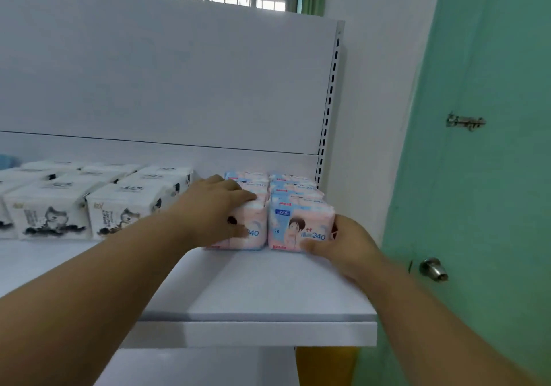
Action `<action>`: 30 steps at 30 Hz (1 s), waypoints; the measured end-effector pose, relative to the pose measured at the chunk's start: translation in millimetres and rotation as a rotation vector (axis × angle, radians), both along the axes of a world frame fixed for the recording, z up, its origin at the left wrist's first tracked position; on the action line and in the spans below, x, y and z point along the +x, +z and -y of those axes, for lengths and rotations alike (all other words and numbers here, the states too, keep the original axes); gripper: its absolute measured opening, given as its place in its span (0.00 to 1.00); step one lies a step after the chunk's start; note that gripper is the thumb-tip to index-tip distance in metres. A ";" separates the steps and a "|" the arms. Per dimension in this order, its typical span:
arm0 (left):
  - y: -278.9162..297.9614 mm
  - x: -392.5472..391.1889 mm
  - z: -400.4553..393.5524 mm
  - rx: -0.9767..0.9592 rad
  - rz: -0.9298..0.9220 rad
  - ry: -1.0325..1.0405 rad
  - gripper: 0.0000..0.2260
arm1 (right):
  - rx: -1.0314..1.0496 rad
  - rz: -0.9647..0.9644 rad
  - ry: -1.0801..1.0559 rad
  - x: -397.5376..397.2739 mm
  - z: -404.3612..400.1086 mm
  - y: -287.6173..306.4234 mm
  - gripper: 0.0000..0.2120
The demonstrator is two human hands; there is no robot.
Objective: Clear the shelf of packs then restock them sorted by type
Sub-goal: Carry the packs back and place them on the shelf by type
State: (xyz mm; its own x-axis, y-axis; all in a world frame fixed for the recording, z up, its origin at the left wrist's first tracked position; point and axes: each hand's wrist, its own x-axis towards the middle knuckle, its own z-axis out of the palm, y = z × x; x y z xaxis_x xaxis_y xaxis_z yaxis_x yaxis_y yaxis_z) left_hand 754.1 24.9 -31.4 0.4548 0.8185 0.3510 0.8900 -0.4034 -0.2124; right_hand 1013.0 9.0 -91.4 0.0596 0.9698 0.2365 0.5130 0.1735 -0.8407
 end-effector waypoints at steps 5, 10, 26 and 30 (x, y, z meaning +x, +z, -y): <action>-2.4 11.9 -4.2 0.029 -0.035 0.037 0.32 | 0.003 0.071 0.044 -3.1 -12.6 13.8 0.19; -6.0 13.5 -0.7 0.012 -0.031 0.050 0.32 | -0.069 0.135 0.055 -0.9 -10.1 21.9 0.17; 23.5 93.8 -27.4 -0.264 -0.064 -0.111 0.44 | -0.320 -0.957 0.054 -9.7 -56.9 40.7 0.34; 18.8 108.2 -36.7 -0.370 -0.095 0.000 0.49 | -0.340 -0.864 0.087 -9.4 -83.1 47.0 0.38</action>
